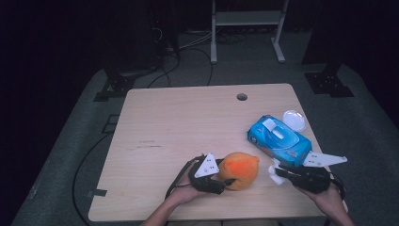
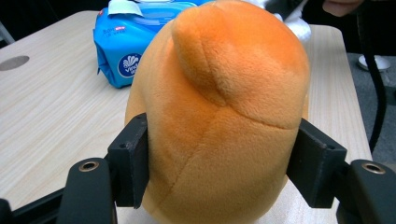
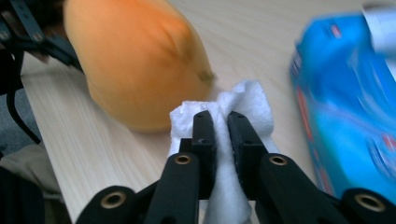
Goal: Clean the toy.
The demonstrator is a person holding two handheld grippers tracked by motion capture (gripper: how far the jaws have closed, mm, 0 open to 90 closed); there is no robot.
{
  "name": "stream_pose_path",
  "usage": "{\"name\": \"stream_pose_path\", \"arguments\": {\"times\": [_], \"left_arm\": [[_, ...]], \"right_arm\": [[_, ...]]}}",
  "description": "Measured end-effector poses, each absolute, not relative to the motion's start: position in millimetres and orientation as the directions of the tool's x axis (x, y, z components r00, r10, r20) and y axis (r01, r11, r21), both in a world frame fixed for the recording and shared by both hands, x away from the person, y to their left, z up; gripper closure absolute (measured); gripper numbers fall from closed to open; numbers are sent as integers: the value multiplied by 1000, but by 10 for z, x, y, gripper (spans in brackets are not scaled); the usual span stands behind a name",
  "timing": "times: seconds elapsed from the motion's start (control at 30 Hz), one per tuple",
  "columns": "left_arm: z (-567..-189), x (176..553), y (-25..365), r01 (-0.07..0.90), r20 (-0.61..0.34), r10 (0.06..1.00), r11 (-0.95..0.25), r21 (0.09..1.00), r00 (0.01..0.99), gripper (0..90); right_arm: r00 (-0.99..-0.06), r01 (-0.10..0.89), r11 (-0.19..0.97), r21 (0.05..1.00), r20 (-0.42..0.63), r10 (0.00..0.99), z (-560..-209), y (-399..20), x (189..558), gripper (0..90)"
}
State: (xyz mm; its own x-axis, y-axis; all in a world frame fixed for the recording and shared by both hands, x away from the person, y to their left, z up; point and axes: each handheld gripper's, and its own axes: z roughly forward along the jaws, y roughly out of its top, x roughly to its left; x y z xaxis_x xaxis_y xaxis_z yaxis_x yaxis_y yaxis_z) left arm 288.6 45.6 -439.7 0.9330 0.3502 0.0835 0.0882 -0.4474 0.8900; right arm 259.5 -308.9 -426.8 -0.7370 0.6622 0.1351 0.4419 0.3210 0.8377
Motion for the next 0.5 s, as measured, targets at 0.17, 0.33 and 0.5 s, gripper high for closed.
{"name": "stream_pose_path", "arguments": {"times": [0.17, 0.33, 0.5], "left_arm": [[-4395, 2888, 450, 89, 83, 351, -448, 890, 933, 318], [-4385, 2906, 446, 115, 58, 360, -441, 890, 931, 323], [-4369, 2913, 443, 111, 58, 362, -428, 897, 930, 353]], "right_arm": [[-688, 496, 317, 808, 144, 711, -4398, -3329, 2506, 609], [-696, 481, 279, 831, 168, 698, -4364, -3340, 2501, 534], [-782, 408, 238, 882, 203, 589, -4192, -2906, 2616, 503]]}}
